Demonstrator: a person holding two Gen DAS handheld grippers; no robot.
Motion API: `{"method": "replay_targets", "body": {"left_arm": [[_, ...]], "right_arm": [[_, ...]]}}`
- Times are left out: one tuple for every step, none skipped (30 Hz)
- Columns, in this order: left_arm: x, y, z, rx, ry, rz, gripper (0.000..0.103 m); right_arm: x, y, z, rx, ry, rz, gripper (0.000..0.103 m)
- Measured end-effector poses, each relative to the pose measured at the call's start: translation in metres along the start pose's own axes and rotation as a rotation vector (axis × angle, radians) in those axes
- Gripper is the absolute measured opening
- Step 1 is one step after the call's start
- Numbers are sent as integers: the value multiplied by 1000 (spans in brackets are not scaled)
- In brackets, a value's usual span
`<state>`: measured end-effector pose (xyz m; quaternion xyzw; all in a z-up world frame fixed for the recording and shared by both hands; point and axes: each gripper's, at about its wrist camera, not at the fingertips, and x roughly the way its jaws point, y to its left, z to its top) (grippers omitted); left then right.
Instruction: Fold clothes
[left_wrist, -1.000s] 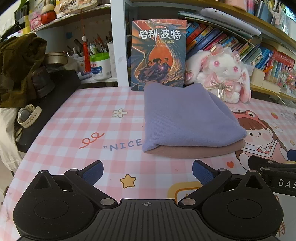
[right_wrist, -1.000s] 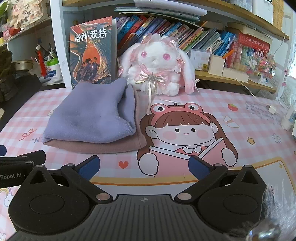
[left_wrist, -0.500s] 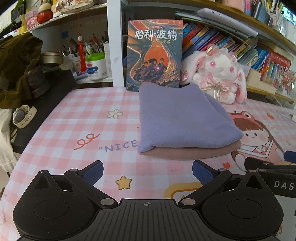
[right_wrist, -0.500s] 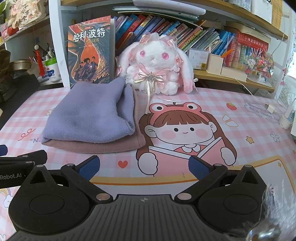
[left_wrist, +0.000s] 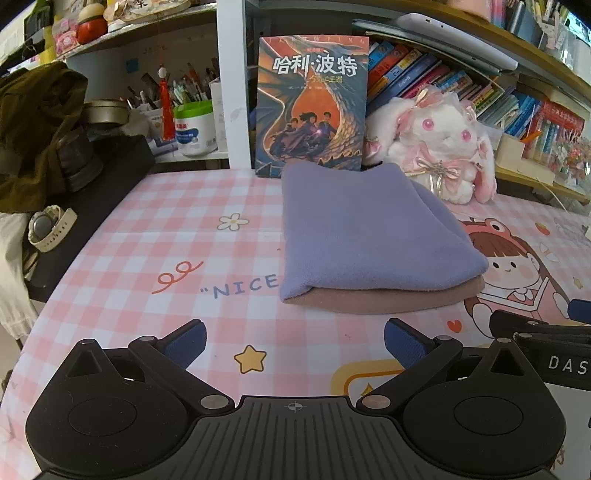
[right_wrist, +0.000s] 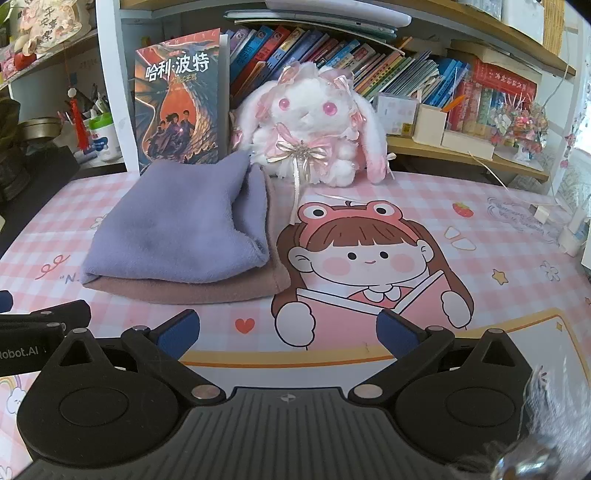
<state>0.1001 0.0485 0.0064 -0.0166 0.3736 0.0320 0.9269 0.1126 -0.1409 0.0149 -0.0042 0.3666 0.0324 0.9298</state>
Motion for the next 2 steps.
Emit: {"method": "replay_targets", "body": {"left_arm": [[0,0,0,2,-1,-1,103],[-1,-1,0,4,-2,-2,103]], "right_arm": [[0,0,0,0,0,1,103],[0,0,0,0,0,1,103]]}}
